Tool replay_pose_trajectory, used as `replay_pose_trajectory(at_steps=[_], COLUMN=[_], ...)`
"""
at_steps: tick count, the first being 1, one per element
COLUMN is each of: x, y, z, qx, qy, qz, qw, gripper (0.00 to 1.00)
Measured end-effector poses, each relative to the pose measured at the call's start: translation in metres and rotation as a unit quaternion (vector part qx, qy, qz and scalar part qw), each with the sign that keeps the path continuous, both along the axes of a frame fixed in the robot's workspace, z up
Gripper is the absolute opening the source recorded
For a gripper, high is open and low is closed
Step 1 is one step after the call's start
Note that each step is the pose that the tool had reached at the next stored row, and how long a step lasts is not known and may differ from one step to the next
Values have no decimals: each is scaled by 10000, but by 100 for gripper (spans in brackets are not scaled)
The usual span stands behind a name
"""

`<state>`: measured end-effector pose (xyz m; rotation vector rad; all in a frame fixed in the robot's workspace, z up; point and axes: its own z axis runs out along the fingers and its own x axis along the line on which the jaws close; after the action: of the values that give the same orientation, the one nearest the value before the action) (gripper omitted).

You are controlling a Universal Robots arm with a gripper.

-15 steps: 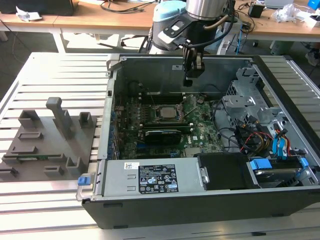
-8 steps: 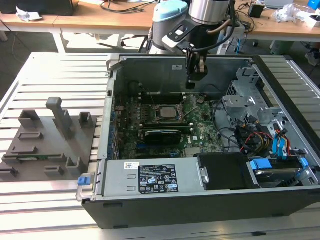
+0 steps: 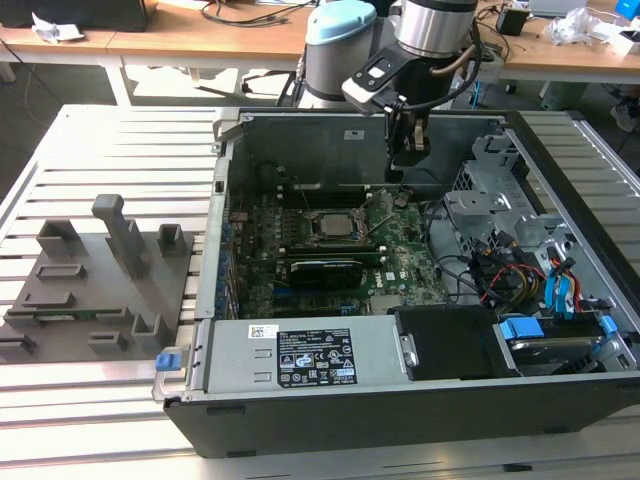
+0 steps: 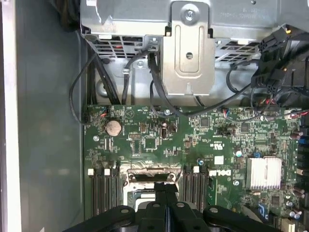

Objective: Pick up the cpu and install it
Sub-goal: 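Close the cpu cover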

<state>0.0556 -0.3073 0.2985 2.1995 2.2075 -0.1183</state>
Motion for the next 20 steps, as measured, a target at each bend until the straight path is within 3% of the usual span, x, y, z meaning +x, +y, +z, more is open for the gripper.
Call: replay_pose_trajectory(at_steps=[9, 18, 20], x=[289, 439, 512], y=[3, 5, 12], z=[-31, -45, -60], qx=[-8, -11, -13], qy=[0, 0, 0], qz=[0, 0, 0], qw=[10000, 10000, 10000], gripper=[11, 11, 11])
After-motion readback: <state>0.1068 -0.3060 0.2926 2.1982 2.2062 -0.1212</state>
